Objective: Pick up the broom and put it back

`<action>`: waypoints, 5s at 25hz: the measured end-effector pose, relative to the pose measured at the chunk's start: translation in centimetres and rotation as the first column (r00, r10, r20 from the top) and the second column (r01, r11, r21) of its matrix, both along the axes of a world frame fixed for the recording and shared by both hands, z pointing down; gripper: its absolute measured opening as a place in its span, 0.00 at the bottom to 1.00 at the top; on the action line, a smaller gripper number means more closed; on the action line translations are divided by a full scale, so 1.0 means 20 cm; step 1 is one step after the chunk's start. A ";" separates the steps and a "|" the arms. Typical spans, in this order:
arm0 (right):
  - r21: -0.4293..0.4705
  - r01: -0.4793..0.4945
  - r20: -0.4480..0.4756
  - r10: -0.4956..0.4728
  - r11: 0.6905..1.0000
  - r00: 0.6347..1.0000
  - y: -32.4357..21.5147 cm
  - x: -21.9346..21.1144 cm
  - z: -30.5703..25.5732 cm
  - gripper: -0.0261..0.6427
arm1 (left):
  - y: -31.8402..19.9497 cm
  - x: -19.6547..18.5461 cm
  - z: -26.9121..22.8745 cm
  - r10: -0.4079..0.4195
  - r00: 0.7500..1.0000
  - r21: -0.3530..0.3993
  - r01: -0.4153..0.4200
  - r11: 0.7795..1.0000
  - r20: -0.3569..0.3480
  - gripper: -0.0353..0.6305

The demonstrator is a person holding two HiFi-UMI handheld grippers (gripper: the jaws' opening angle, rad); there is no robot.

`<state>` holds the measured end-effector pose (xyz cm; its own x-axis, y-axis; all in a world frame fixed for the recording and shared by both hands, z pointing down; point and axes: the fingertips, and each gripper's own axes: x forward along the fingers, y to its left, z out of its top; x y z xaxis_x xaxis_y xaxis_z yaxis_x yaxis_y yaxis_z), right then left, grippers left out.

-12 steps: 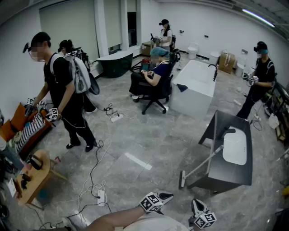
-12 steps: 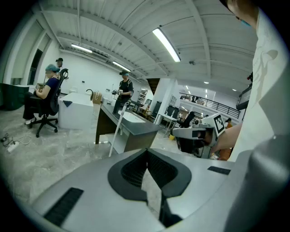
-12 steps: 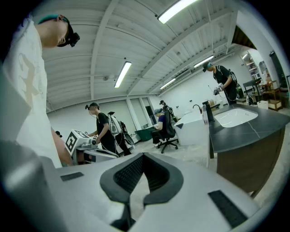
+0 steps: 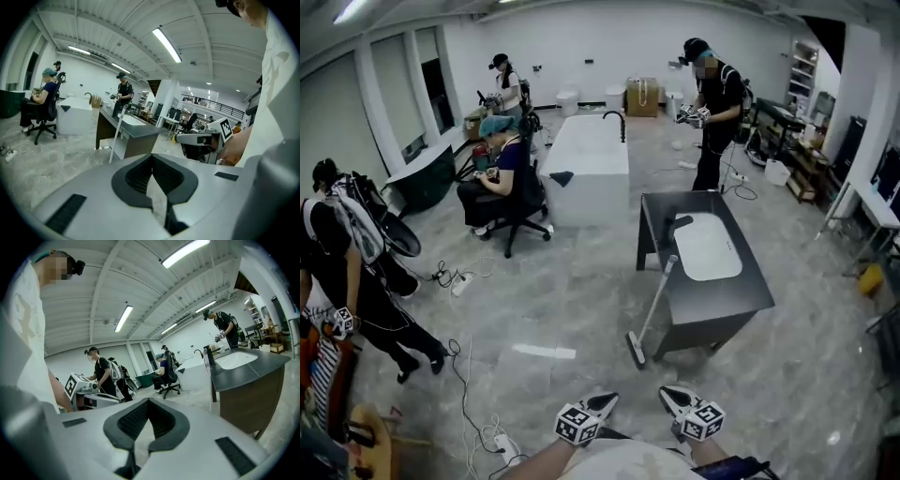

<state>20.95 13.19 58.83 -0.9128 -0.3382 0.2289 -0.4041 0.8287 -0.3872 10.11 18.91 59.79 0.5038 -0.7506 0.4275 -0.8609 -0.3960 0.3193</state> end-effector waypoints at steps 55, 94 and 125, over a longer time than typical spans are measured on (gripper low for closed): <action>0.014 -0.450 -0.161 0.447 0.893 0.880 -0.73 0.21 -0.02 0.06 | -0.87 -0.01 -0.02 0.334 0.942 -0.008 -0.334 0.942 -0.010 0.07; 0.049 -0.352 -0.271 0.351 0.935 0.896 -1.50 -0.36 0.16 0.06 | -1.05 -0.79 0.04 -0.063 0.998 -0.084 0.063 0.994 0.001 0.07; -0.126 -0.457 -0.274 0.412 0.881 0.869 -2.09 -0.47 0.44 0.37 | -1.39 -0.93 0.05 -0.159 0.985 -0.115 0.166 0.979 0.068 0.07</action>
<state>11.45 -28.66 67.60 -0.5955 -0.6197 0.5112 -0.8032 0.4725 -0.3628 -8.42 -8.80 60.83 0.3506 -0.7621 0.5443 -0.9293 -0.2109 0.3033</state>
